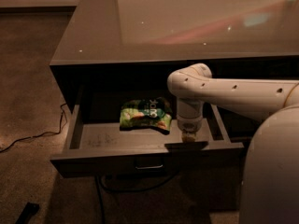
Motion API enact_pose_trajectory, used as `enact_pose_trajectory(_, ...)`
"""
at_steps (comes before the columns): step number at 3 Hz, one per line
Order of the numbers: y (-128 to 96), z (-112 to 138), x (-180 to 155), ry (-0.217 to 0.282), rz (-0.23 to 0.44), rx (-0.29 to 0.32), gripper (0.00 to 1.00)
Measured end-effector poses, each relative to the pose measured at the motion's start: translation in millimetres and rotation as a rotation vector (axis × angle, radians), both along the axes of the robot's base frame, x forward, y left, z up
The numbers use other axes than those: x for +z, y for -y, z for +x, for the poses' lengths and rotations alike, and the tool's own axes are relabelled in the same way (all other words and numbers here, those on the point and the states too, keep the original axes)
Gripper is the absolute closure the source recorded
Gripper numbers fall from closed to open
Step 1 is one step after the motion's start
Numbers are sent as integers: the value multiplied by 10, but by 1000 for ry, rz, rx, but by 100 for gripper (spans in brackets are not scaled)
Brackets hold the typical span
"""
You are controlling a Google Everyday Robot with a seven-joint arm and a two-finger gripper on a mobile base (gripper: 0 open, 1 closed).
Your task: Open top drawer
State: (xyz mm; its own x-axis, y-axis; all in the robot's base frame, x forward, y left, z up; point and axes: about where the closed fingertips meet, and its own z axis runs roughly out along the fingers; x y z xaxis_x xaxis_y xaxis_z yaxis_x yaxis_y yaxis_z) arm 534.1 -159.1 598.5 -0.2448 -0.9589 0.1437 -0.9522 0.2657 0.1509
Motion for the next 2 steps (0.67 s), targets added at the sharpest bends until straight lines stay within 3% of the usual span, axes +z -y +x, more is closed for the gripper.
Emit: enact_pose_trajectory(2, 1, -1, 0, 0, 0, 0, 59)
